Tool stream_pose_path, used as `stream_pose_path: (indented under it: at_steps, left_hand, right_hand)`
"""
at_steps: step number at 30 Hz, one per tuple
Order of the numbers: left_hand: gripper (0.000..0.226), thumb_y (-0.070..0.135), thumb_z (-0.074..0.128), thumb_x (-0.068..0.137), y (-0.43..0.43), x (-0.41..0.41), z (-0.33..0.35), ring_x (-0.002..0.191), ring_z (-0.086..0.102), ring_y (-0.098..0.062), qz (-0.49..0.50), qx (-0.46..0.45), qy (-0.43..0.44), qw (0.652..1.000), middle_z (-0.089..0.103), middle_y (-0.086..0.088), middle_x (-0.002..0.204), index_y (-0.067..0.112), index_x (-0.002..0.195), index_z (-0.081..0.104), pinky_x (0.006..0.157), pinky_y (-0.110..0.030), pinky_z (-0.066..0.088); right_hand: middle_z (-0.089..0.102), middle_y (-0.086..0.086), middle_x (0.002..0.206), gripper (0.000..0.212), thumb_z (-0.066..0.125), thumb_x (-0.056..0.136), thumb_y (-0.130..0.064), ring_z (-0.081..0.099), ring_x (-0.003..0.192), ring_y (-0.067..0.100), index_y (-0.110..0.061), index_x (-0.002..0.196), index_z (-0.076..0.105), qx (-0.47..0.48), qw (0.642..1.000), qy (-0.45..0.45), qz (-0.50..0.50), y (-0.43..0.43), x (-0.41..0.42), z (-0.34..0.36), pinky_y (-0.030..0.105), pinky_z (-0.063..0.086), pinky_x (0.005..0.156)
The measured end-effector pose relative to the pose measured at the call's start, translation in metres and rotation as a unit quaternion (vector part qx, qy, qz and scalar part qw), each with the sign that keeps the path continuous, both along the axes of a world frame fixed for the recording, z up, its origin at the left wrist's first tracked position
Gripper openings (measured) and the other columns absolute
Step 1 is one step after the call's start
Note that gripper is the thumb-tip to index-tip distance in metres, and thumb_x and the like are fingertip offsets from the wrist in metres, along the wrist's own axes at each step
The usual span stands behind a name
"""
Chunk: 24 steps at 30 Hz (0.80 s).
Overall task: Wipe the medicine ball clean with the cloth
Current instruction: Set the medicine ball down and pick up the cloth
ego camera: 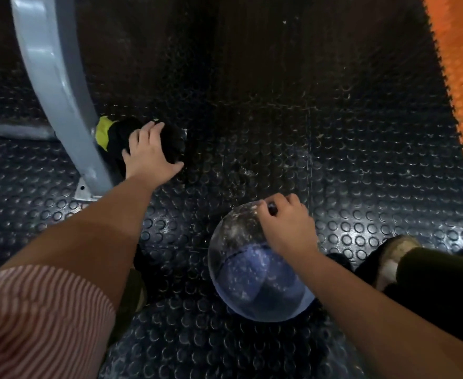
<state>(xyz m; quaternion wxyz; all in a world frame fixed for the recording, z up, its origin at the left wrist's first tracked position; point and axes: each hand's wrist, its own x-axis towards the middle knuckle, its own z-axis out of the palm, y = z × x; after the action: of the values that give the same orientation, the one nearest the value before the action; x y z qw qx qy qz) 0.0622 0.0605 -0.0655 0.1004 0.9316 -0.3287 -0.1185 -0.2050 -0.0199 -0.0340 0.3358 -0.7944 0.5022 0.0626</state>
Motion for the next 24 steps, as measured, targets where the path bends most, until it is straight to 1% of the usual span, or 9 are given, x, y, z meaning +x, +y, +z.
stream_pose_path:
  at_steps: [1,3,8,11,14,16,19,21,24]
  left_hand:
    - [0.092,0.041,0.076,0.076,-0.001,-0.001,-0.003,0.143,0.014,-0.030,-0.003,0.030,-0.018,0.999,0.020,-0.002,0.156,0.022,0.150,0.025,0.112,-0.062,0.021]
    - [0.087,0.039,0.074,0.078,-0.007,-0.002,-0.010,0.143,0.015,-0.032,0.004,0.047,-0.050,0.998,0.022,-0.004,0.156,0.021,0.149,0.027,0.111,-0.063,0.019]
    - [0.058,0.022,0.058,0.090,-0.014,0.002,-0.004,0.125,0.033,-0.043,-0.030,0.084,-0.126,0.988,0.041,-0.016,0.141,0.011,0.143,0.037,0.098,-0.058,0.035]
    - [0.042,0.004,0.044,0.095,-0.014,0.016,0.013,0.114,0.044,-0.046,-0.057,0.057,-0.138,0.987,0.052,-0.025,0.128,0.004,0.136,0.043,0.087,-0.057,0.041]
    - [0.035,-0.008,0.037,0.091,-0.018,0.019,0.042,0.108,0.049,-0.048,-0.038,-0.004,-0.132,0.990,0.052,-0.031,0.120,-0.001,0.125,0.043,0.080,-0.057,0.041]
    - [0.036,-0.010,0.035,0.090,-0.020,0.012,0.064,0.107,0.048,-0.047,-0.044,-0.035,-0.133,0.990,0.049,-0.030,0.120,0.001,0.123,0.043,0.077,-0.057,0.039]
    - [0.038,-0.009,0.037,0.089,-0.022,-0.010,0.093,0.104,0.046,-0.046,-0.106,-0.051,-0.138,0.983,0.048,-0.028,0.118,0.001,0.125,0.043,0.075,-0.056,0.038]
    - [0.037,-0.005,0.041,0.091,-0.022,-0.030,0.114,0.104,0.048,-0.045,-0.141,-0.052,-0.121,0.981,0.049,-0.027,0.119,0.002,0.127,0.043,0.076,-0.055,0.039]
    - [0.036,0.001,0.044,0.093,-0.018,-0.062,0.146,0.106,0.050,-0.043,-0.157,-0.054,-0.086,0.982,0.050,-0.023,0.124,0.004,0.129,0.042,0.077,-0.051,0.040]
  right_hand:
    - [0.043,-0.002,0.105,0.035,0.036,0.095,-0.047,0.046,0.106,0.022,-0.026,0.115,0.057,0.002,1.000,-0.003,-0.001,0.000,-0.001,0.001,0.041,0.039,0.095]
    - [0.042,-0.002,0.106,0.035,0.037,0.095,-0.046,0.045,0.107,0.022,-0.026,0.115,0.056,0.001,1.000,-0.003,0.001,0.001,0.001,0.000,0.040,0.038,0.095]
    - [0.046,0.000,0.116,0.037,0.034,0.095,-0.048,0.042,0.111,0.022,-0.026,0.116,0.055,-0.013,1.000,0.012,0.024,0.008,0.006,-0.003,0.042,0.035,0.098]
    - [0.046,0.000,0.117,0.037,0.034,0.095,-0.047,0.042,0.111,0.023,-0.025,0.116,0.056,-0.010,1.000,0.009,0.019,0.009,0.005,-0.004,0.043,0.035,0.099]
    - [0.046,0.001,0.118,0.037,0.035,0.094,-0.045,0.042,0.113,0.023,-0.025,0.117,0.056,-0.015,1.000,0.007,0.014,0.012,0.001,-0.004,0.043,0.034,0.099]
    - [0.047,0.002,0.117,0.037,0.036,0.093,-0.044,0.043,0.113,0.023,-0.023,0.117,0.055,-0.026,0.999,0.006,0.017,0.018,-0.004,-0.002,0.043,0.033,0.100]
    - [0.046,0.002,0.114,0.037,0.037,0.093,-0.044,0.043,0.112,0.023,-0.021,0.117,0.054,-0.042,0.998,0.011,0.035,0.029,-0.012,0.001,0.043,0.032,0.101]
    - [0.046,0.003,0.115,0.036,0.036,0.093,-0.043,0.042,0.112,0.024,-0.021,0.117,0.052,-0.047,0.998,0.008,0.048,0.039,-0.016,0.005,0.044,0.031,0.102]
    - [0.046,0.005,0.117,0.034,0.038,0.091,-0.042,0.039,0.115,0.027,-0.019,0.114,0.049,-0.051,0.997,0.002,0.058,0.054,-0.022,0.013,0.048,0.029,0.103]
